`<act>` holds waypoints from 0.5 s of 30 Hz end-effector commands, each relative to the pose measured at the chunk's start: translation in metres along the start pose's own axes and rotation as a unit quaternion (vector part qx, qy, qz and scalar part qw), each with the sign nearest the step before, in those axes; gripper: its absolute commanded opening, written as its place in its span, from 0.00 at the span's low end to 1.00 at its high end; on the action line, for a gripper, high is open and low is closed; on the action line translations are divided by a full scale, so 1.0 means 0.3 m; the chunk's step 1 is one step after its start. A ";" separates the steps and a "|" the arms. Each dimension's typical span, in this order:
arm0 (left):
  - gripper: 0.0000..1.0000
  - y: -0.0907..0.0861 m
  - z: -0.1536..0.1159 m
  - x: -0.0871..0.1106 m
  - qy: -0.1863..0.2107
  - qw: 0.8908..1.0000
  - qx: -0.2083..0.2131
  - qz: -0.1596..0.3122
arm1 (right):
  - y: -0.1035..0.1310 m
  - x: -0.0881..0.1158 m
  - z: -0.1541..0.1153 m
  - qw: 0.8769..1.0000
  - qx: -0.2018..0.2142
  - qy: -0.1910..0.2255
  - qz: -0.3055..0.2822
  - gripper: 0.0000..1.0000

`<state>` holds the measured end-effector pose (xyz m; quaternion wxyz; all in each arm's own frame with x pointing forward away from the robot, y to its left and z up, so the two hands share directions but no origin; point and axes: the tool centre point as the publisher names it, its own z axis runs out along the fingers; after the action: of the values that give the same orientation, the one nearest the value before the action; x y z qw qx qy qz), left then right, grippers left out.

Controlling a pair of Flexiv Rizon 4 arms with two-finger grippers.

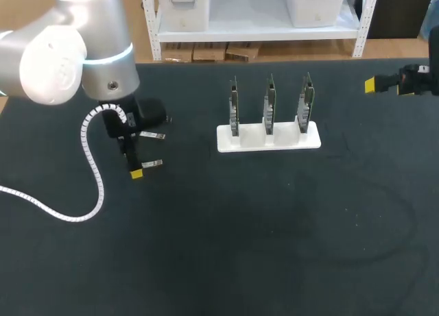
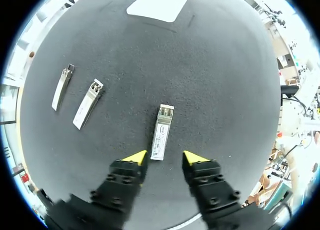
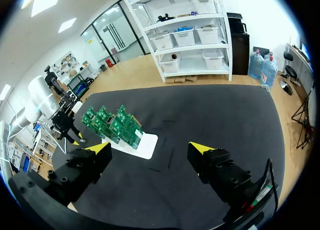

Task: Pick up the optical module with the left hand, and insert it into the network port with the right hand.

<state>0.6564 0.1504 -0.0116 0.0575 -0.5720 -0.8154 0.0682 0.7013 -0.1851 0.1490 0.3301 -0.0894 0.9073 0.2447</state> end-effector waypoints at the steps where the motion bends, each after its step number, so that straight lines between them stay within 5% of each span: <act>1: 0.22 0.012 0.007 -0.003 0.000 1.000 0.003 0.002 | 0.004 0.001 -0.005 1.000 0.003 0.000 0.001 1.00; 8: 0.00 0.020 0.004 -0.008 0.003 1.000 0.001 0.007 | 0.004 0.001 -0.005 1.000 0.003 0.000 0.001 1.00; 9: 0.00 0.020 0.004 -0.008 0.003 1.000 0.001 0.006 | 0.004 0.001 -0.005 1.000 0.003 0.000 0.001 1.00; 10: 0.11 0.020 0.004 -0.008 0.003 1.000 0.001 0.007 | 0.004 0.001 -0.005 1.000 0.003 0.000 0.001 1.00; 11: 0.02 0.020 0.003 -0.008 0.004 1.000 0.001 0.007 | 0.004 0.001 -0.005 1.000 0.003 0.000 0.001 1.00; 15: 0.00 0.019 0.006 -0.006 0.002 1.000 -0.001 0.010 | 0.004 0.001 -0.005 1.000 0.003 0.000 0.001 1.00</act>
<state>0.6613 0.1497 -0.0137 0.0585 -0.5791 -0.8104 0.0659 0.7013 -0.1851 0.1490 0.3301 -0.0894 0.9073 0.2446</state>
